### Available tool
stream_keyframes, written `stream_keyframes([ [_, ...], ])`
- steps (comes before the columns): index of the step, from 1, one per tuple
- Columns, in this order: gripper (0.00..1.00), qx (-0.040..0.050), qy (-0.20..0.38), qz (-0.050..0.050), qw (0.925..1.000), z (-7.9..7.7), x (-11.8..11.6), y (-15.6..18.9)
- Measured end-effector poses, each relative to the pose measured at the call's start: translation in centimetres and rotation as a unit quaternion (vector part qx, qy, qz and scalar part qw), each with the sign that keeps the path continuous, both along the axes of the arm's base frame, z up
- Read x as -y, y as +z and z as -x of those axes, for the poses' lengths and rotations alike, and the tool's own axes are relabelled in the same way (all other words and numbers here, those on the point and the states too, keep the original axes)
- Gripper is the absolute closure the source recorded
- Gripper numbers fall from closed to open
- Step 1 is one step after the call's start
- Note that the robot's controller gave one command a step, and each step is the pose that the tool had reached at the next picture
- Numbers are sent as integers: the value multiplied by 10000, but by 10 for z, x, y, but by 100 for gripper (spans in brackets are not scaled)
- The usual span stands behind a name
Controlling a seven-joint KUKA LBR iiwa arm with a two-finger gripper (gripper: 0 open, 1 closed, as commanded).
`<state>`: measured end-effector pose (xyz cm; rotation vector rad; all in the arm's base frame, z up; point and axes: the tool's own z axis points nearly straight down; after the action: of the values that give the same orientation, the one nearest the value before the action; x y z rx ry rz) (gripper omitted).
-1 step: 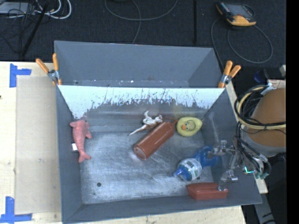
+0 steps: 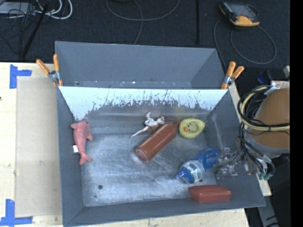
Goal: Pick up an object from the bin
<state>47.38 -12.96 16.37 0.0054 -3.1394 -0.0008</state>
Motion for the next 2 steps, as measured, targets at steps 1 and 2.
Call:
stream_keyframes([
  [1,100,0,5,0,10000,0,0,0],
  [2,100,-6,47,-2,10000,-15,0,49],
])
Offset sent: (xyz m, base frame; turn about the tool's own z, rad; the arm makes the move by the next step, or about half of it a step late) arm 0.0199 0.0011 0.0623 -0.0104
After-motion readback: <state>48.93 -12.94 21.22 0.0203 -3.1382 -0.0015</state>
